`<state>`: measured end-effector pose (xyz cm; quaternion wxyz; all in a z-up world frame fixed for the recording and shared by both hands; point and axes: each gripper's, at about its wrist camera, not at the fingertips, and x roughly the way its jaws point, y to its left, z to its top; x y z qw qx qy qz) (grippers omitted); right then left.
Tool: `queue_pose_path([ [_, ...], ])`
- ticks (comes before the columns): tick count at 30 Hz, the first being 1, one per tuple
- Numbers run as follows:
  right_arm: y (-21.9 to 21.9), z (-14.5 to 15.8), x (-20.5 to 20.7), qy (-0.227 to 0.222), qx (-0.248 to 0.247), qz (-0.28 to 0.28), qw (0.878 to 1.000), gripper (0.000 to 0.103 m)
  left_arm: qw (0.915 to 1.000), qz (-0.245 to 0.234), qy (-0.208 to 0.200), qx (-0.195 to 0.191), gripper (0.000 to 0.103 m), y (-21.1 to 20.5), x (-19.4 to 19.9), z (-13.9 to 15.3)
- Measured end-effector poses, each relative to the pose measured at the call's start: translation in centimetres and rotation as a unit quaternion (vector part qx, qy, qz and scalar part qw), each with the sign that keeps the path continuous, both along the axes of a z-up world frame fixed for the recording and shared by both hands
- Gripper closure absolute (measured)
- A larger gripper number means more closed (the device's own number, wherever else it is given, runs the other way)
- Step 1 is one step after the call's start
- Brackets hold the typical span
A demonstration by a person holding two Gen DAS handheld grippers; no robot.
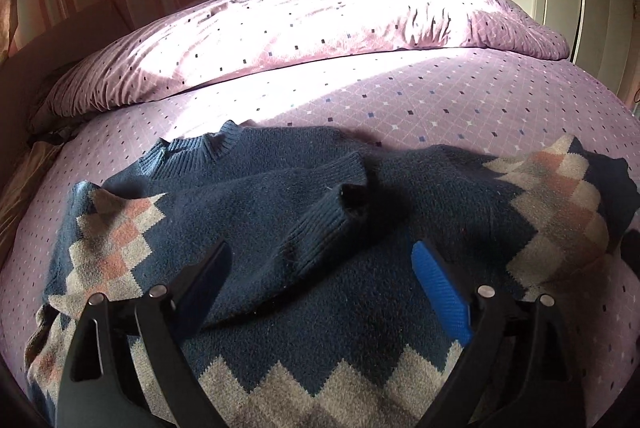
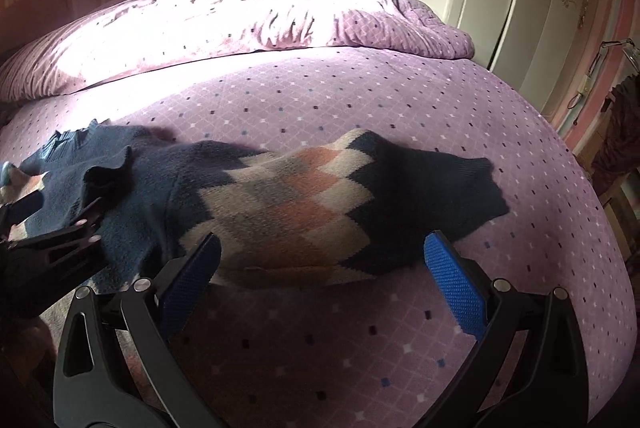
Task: Fold small clothes
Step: 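Open the left tool to release the sleeve while the right tool reaches the other cuff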
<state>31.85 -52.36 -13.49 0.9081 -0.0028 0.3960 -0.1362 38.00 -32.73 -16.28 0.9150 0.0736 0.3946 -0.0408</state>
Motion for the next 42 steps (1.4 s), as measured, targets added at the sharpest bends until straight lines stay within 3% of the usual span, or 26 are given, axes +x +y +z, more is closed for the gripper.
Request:
queue_pose_path([
  [7, -7.4, 0.8, 0.5, 0.004, -0.012, -0.053, 0.999, 0.003, 0.9994, -0.007, -0.035, 0.0, 0.008, 1.8, -2.8, 1.3],
  [14, -12.9, -1.4, 1.3, 0.026, 0.02, -0.07, 0.997, 0.003, 0.9987, 0.006, -0.043, -0.027, 0.008, 3.6, -3.5, 2.0],
  [20, -18.1, -3.5, 1.9, 0.032, 0.096, -0.095, 0.99, 0.003, 0.9971, 0.018, -0.064, -0.038, 0.007, 4.9, -4.0, 3.3],
  [24, -20.8, -4.5, 2.4, 0.04, 0.133, -0.109, 0.984, 0.021, 0.9965, 0.026, -0.075, -0.027, 0.005, 5.0, -3.7, 3.5],
  [26, -22.0, -4.9, 2.7, 0.045, 0.152, -0.116, 0.98, 0.022, 0.9972, 0.026, -0.067, -0.022, 0.005, 4.7, -3.3, 3.1],
  [35, -24.6, -7.2, 3.9, 0.065, 0.191, -0.139, 0.969, 0.022, 0.9972, 0.02, -0.072, -0.004, 0.005, 4.0, -3.2, 2.6],
  [40, -24.6, -8.4, 4.8, 0.065, 0.175, -0.137, 0.973, 0.02, 0.9974, 0.023, -0.069, 0.004, 0.005, 4.1, -3.0, 1.7],
  [42, -24.5, -8.4, 5.4, 0.06, 0.173, -0.133, 0.974, 0.025, 0.9976, 0.022, -0.065, 0.005, 0.005, 4.2, -2.9, 1.5],
])
